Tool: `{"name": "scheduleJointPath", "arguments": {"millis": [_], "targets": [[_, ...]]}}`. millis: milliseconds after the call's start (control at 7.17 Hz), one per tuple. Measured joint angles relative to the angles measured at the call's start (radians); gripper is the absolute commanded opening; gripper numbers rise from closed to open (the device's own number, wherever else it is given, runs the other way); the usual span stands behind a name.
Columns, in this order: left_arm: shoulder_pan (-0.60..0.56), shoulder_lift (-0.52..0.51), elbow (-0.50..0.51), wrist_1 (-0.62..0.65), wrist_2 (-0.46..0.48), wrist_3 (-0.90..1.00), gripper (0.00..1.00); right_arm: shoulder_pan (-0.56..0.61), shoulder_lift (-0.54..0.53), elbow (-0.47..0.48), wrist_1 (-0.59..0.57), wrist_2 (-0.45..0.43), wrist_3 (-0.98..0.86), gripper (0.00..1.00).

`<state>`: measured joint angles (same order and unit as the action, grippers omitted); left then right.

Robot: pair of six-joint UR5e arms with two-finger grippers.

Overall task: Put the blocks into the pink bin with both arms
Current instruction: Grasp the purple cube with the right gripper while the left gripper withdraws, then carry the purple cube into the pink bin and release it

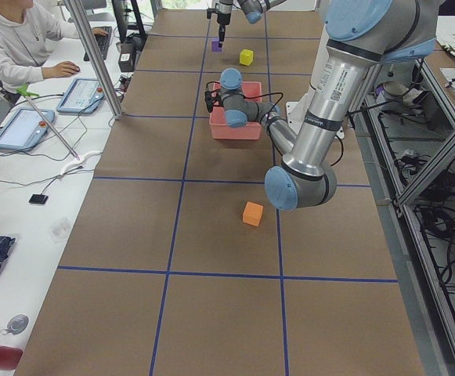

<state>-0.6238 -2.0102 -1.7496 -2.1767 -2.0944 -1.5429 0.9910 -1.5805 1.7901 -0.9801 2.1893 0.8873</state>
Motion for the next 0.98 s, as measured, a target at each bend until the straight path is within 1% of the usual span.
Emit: {"name": "scheduleJointPath", "arguments": {"millis": [279, 419, 558, 698, 837, 977], "targets": [[-0.096, 0.071, -0.016, 0.0, -0.114, 0.13, 1.0, -0.124, 0.114, 0.087, -0.062, -0.022, 0.248, 0.0], [-0.153, 0.131, -0.029, 0.0, -0.175, 0.229, 1.0, -0.212, 0.17, 0.12, -0.078, -0.07, 0.383, 0.0], [-0.211, 0.194, -0.037, 0.0, -0.229, 0.334, 1.0, -0.301, 0.237, 0.162, -0.149, -0.139, 0.493, 0.0], [-0.253, 0.245, -0.04, -0.001, -0.264, 0.419, 1.0, -0.38, 0.336, 0.204, -0.305, -0.21, 0.554, 0.0], [-0.276, 0.279, -0.04, -0.001, -0.281, 0.474, 1.0, -0.486, 0.471, 0.231, -0.509, -0.318, 0.608, 0.37], [-0.289, 0.298, -0.041, -0.002, -0.286, 0.5, 1.0, -0.578, 0.559, 0.237, -0.627, -0.417, 0.655, 0.99]]}}
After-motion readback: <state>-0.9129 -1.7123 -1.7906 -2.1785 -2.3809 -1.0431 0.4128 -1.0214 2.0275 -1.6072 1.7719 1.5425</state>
